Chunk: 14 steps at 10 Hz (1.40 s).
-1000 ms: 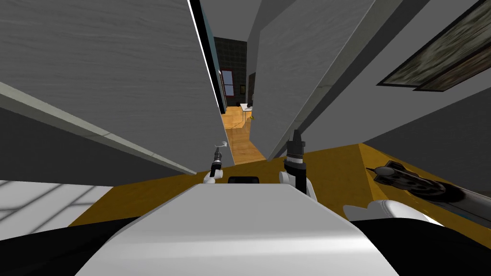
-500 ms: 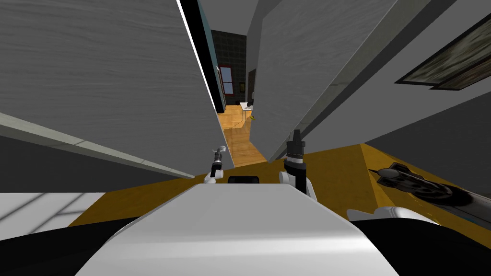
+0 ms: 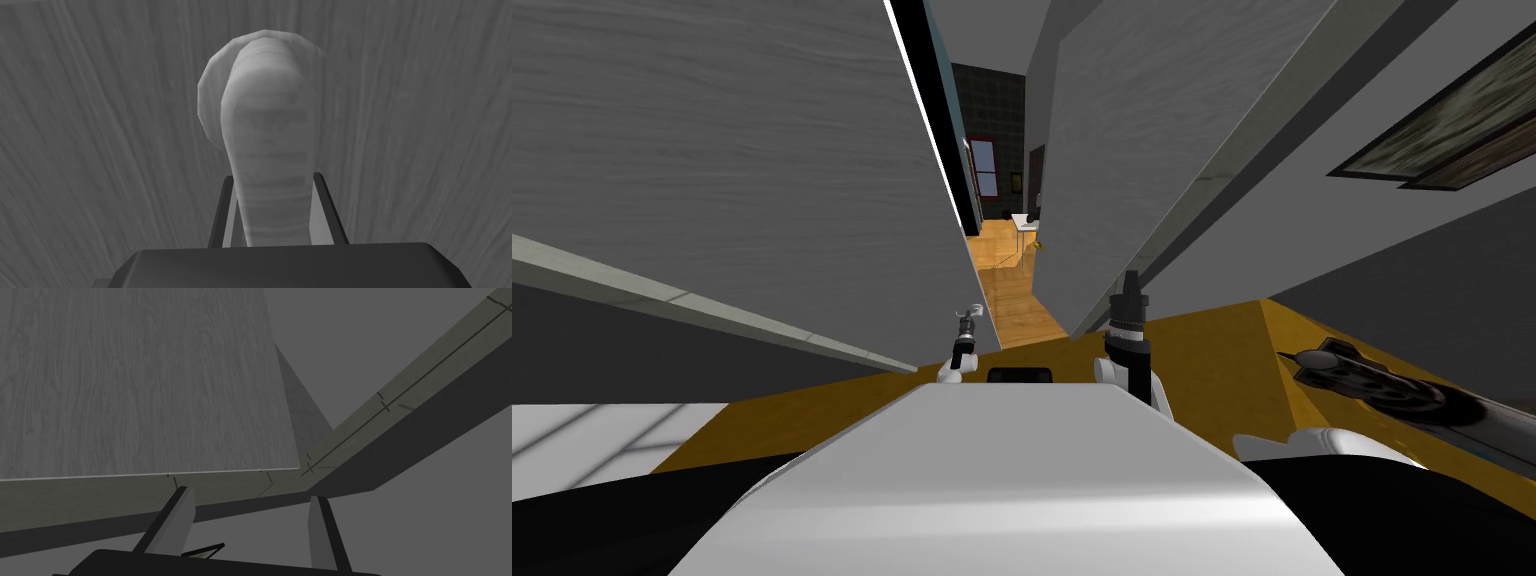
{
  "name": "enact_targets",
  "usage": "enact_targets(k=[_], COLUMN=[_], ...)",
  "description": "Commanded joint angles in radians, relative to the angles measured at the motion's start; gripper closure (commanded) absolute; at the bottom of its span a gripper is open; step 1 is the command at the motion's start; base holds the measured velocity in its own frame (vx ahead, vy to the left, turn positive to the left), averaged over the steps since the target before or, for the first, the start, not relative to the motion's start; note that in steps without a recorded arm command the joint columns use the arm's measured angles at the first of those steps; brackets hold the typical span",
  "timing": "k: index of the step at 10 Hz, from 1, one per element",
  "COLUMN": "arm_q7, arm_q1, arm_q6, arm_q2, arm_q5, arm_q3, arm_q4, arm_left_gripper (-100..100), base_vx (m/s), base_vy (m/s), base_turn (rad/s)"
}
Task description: Push the door open
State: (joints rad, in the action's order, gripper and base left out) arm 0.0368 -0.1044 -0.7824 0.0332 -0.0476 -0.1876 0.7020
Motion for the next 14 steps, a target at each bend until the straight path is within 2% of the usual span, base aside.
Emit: enact_targets(k=[1, 4, 9, 10, 11, 13, 14], arm_q7=[0.005, 0.012, 0.029, 0.029, 0.037, 0.037, 0.043], arm_q1=[0.000, 0.000, -0.001, -0.001, -0.001, -0.001, -0.001], arm_q6=[0.000, 0.000, 0.001, 0.001, 0.001, 0.001, 0.001], arm_q2=[0.014, 0.026, 0.047, 0.047, 0.053, 0.053, 0.056], arm_q5=[-0.008, -0.017, -0.042, -0.042, -0.053, -0.053, -0.062], arm_q3=[-0.014, -0.030, -0.074, -0.074, -0.094, -0.094, -0.110], arm_q4=[-0.001, -0.002, -0.004, -0.004, -0.005, -0.005, -0.006], arm_left_gripper=[100, 100, 100, 100, 100, 100, 100], base_vx=[0.120, 0.155, 0.184, 0.141, 0.157, 0.120, 0.120], base_vy=[-0.023, -0.027, -0.023, -0.004, -0.024, -0.005, -0.008], base_turn=[0.024, 0.039, 0.042, 0.035, 0.059, 0.027, 0.056])
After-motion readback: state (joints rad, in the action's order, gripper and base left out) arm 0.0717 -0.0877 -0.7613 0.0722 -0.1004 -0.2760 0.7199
